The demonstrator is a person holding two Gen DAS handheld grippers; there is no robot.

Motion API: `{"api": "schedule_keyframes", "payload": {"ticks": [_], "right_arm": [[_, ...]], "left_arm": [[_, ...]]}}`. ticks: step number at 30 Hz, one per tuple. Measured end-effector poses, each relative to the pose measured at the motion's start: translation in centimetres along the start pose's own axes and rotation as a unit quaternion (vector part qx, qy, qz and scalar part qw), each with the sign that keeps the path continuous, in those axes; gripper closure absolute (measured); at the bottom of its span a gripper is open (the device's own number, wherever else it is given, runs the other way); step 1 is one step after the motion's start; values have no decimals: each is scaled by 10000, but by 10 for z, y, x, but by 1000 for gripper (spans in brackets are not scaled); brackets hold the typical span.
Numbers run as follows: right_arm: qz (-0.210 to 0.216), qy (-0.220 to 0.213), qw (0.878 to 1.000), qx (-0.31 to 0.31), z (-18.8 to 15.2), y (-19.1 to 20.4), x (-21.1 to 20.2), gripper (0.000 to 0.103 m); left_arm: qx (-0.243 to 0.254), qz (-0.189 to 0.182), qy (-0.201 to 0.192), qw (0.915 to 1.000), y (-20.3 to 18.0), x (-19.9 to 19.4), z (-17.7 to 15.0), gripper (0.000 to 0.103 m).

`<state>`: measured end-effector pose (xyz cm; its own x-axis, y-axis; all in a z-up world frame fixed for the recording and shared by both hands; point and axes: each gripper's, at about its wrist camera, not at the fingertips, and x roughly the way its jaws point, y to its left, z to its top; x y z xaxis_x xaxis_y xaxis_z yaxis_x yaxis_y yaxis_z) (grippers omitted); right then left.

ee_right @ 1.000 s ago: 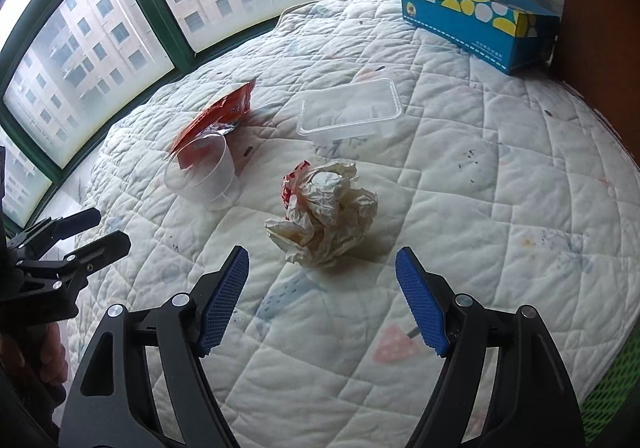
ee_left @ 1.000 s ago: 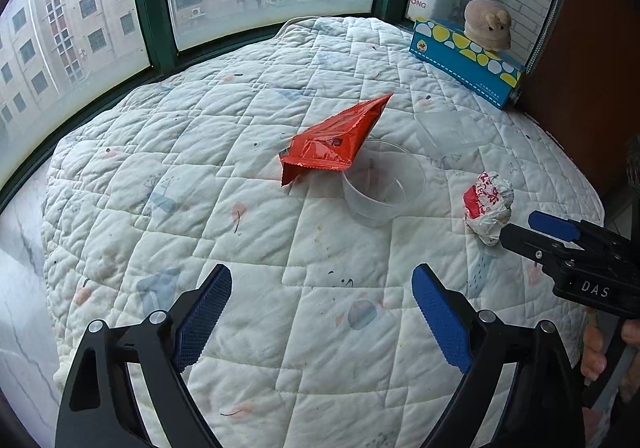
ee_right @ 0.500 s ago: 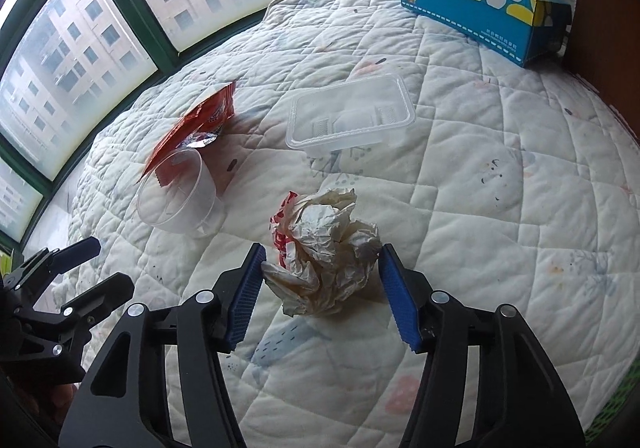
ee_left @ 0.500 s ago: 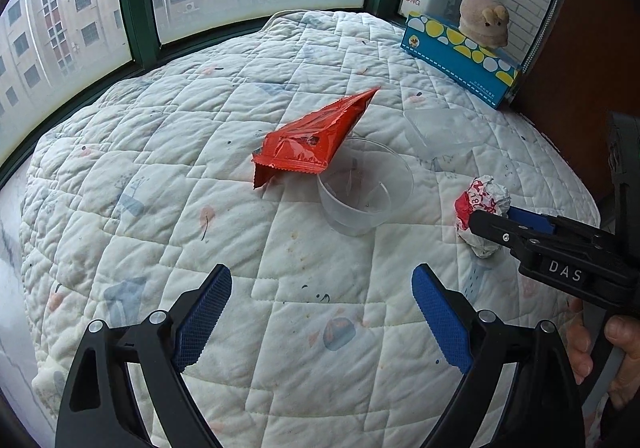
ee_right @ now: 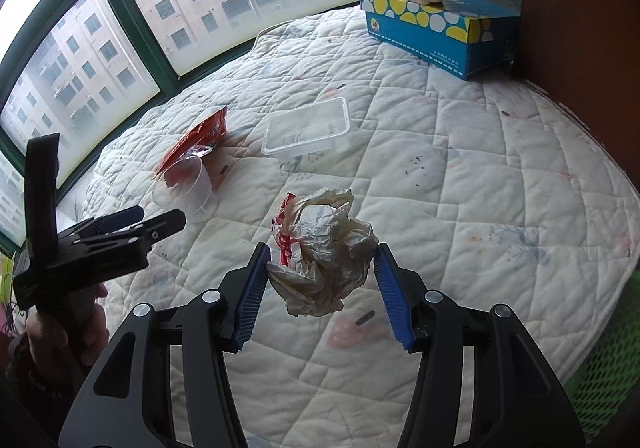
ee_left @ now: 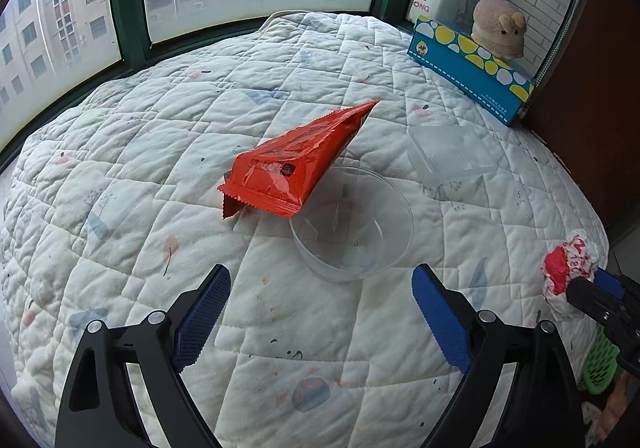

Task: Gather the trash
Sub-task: 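Lift the bag with the right gripper while the left gripper grasps the clear plastic cup, then carry bag and cup to the wastebasket while the right gripper opens to drop the bag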

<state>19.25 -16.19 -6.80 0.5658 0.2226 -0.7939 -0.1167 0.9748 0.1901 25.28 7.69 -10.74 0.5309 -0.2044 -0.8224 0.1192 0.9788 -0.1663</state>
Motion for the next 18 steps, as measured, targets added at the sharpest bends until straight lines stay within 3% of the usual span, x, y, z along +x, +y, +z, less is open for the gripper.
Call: {"api": "schedule_keyframes", "payload": {"ticks": [11,13,18], "right_arm": [[-170,-116,9986,493,-30,-38,-36,49],[-239,-117,9981,554,-35,-45,-41,49],[-391,-167,9972,619,-48,-57,-54,49]], "left_arm": [[6,142,-56,9999,-16,22,15,14],[45,131,-42,9999,-18,25,16,27],[13,47,43,10000,-18,30,13,46]]}}
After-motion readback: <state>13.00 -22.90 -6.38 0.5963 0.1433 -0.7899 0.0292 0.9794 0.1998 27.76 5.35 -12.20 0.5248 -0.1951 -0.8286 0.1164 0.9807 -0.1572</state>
